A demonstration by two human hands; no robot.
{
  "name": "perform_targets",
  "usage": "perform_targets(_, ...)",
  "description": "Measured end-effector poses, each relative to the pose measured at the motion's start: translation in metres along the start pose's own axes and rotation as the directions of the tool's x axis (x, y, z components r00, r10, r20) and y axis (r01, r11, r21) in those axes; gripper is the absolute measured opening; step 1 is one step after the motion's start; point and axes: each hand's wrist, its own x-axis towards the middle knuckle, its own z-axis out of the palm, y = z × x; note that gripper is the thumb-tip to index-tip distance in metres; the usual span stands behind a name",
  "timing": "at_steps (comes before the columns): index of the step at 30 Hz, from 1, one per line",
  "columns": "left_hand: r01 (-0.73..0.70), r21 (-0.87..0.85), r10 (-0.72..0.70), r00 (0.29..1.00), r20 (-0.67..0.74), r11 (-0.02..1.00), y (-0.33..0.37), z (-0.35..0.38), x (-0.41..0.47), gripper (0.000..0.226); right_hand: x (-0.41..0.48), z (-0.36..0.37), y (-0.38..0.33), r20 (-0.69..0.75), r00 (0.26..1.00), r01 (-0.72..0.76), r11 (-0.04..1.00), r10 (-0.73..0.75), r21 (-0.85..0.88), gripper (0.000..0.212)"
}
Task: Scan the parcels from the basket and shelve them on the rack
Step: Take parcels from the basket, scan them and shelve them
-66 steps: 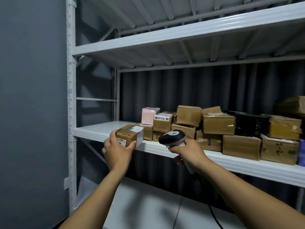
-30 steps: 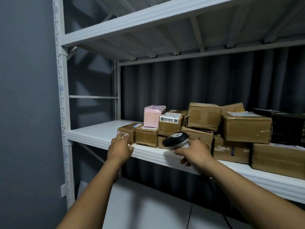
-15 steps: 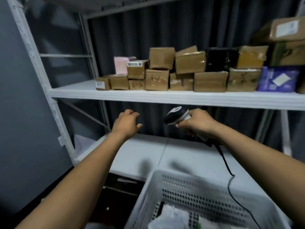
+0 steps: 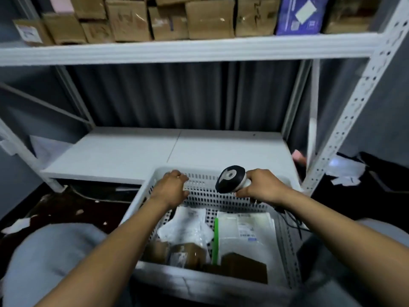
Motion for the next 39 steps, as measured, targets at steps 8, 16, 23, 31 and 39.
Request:
perform_targets(8, -0.111, -0.07, 0.127, 0.943, 0.306, 0.991, 0.059, 0.131, 0.002, 0.052, 0.007, 0.018, 0.095, 0.111, 0.983, -0.132, 0.986, 0.143, -0.107, 0.027)
perform_targets(16, -0.042, -0.243, 0.18, 0.793, 0.582, 0.969, 0.108, 0.221, 0.005, 0.069, 0.012, 0.027, 0.129, 0.165, 0.974, -0.134, 0.982, 0.155, -0.132, 0.034)
perform_targets(23, 0.14, -0.264, 0.103, 0.676, 0.73, 0.954, 0.115, 0.25, 0.006, 0.08, 0.022, 0.037, 0.132, 0.194, 0.969, -0.109, 0.971, 0.152, -0.214, 0.033)
perform_targets(31, 0.297, -0.446, 0.03, 0.805, 0.593, 0.844, 0.108, 0.237, 0.001, 0.062, 0.022, 0.039, 0.127, 0.158, 0.974, -0.145, 0.982, 0.163, -0.117, 0.03)
perform_targets(39, 0.323, -0.786, -0.227, 0.945, 0.237, 0.527, 0.07, 0.173, -0.015, 0.065, 0.021, 0.034, 0.121, 0.044, 0.967, -0.247, 0.888, 0.249, 0.389, 0.017)
